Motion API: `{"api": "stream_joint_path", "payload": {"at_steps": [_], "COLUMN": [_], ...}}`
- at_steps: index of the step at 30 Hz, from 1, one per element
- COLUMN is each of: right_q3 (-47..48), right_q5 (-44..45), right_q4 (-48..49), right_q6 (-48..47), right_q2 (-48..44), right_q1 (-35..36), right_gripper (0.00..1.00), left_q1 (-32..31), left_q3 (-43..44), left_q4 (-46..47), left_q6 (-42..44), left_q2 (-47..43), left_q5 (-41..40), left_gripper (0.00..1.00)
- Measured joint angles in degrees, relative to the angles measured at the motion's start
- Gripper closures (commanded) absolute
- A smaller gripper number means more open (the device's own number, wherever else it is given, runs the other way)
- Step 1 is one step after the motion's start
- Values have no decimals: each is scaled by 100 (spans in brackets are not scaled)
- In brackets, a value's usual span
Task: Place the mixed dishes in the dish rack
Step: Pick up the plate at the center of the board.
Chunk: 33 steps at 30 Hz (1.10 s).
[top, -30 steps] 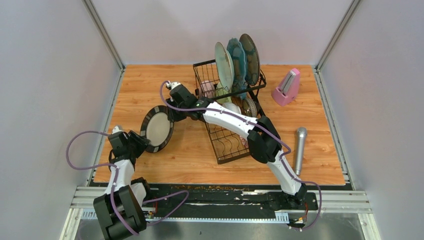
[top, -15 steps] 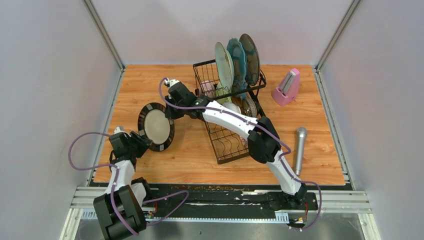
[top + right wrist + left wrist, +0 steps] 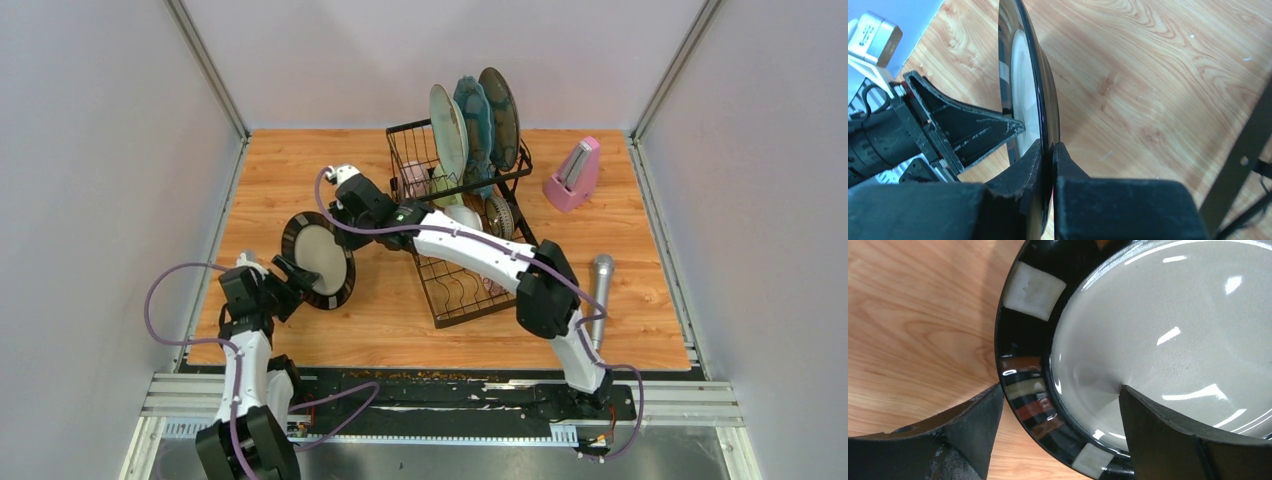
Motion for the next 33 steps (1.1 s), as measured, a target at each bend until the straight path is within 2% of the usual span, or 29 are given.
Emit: {"api": "stream_joint_path", "payload": {"at_steps": [4, 11, 18, 24, 33], "right_q3": [-621, -1458, -1945, -2282, -2507], "right_q5": [87, 98, -70, -120, -155], "right_q4": [37, 76, -9, -81, -151], "right_q6": [-46, -83, -85, -85, -85], "right_q2": [-765, -2090, -2804, -3143, -3663], "right_q1": [44, 92, 216, 219, -39], "right_gripper": [100, 100, 100, 100, 100], "left_q1": [-50, -68, -74, -74, -81], "left_q3": [343, 1375, 2293, 2354, 2354], "left_q4": [-385, -610, -706, -636, 31], "left_q6": [-83, 4, 260, 251, 173], "left_q2": [-431, -868, -966, -1014, -929], "left_q5": [234, 667, 885, 1244, 2402], "left_gripper": [1, 0, 0, 0, 3]}}
